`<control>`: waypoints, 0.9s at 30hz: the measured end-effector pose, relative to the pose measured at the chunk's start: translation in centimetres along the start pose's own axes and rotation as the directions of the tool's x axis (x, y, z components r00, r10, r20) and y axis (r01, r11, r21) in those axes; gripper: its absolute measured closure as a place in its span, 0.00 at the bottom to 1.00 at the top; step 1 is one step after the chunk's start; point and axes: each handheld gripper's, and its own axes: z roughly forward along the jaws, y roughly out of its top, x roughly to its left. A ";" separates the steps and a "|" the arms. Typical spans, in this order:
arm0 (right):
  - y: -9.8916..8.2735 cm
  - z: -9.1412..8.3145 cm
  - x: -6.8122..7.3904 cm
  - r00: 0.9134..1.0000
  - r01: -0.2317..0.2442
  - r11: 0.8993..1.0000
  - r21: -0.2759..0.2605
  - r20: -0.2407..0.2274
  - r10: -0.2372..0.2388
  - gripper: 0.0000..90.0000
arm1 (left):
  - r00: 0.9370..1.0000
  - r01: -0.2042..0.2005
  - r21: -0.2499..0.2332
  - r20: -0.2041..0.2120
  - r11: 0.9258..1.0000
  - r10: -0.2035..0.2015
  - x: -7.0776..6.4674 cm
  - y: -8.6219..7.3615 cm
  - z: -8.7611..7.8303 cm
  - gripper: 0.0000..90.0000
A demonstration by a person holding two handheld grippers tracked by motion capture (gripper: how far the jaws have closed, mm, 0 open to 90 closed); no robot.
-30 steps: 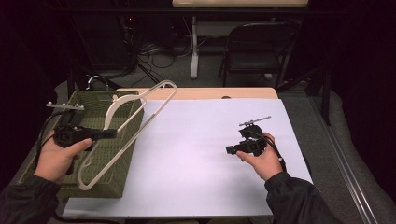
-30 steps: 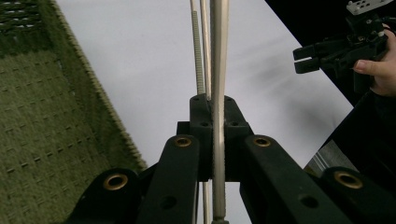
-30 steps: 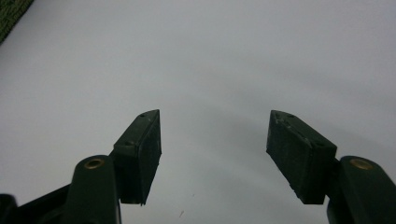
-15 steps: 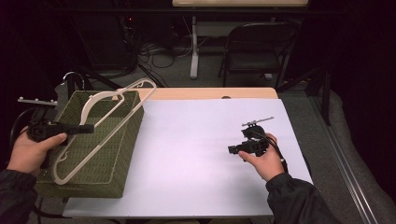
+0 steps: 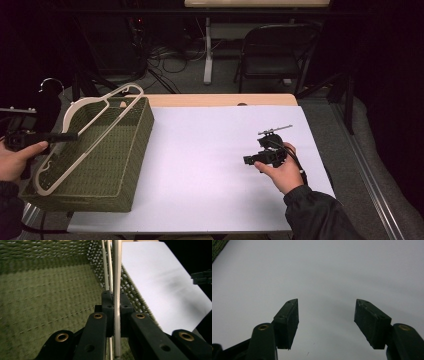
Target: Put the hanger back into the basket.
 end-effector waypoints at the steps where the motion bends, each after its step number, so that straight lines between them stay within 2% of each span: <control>1: 0.0 0.0 0.1 1.000 -0.005 1.000 0.001 -0.001 0.005 0.40 | 1.000 -0.006 0.001 -0.007 1.000 0.006 0.1 -0.1 0.0 0.97; 6: 0.1 0.2 0.2 1.000 -0.004 1.000 -0.009 -0.003 0.004 0.40 | 1.000 -0.015 0.001 -0.013 1.000 0.015 0.5 -0.3 -0.1 0.97; 11: 0.1 0.0 0.3 1.000 -0.004 1.000 0.000 -0.003 0.004 0.40 | 0.998 -0.057 0.028 -0.036 0.998 0.058 0.6 -0.1 -0.1 0.97; 13: 0.1 0.0 0.2 1.000 -0.006 1.000 -0.004 -0.005 0.006 0.40 | 0.995 -0.089 0.041 -0.049 0.995 0.091 0.7 -0.2 0.0 0.97; 16: 0.0 0.0 0.1 1.000 -0.007 1.000 -0.006 -0.005 0.007 0.40 | 0.993 -0.104 0.040 -0.045 0.994 0.106 1.0 -0.3 0.0 0.97; 19: -0.1 0.1 0.0 1.000 -0.015 1.000 -0.001 -0.006 0.015 0.40 | 0.990 -0.140 0.018 -0.034 0.990 0.140 1.2 -0.2 -0.1 0.97; 20: -0.1 0.1 0.0 1.000 -0.016 1.000 0.001 -0.005 0.016 0.40 | 0.989 -0.143 0.015 -0.038 0.990 0.143 1.2 -0.2 -0.1 0.97; 21: -0.1 0.1 0.0 1.000 -0.016 1.000 0.001 -0.004 0.016 0.40 | 0.986 -0.161 0.011 -0.046 0.987 0.161 1.2 -0.1 0.0 0.97; 27: -0.1 0.0 0.1 1.000 -0.017 1.000 -0.006 0.000 0.017 0.40 | 0.981 -0.184 0.047 -0.057 0.982 0.187 1.7 -0.1 0.4 0.97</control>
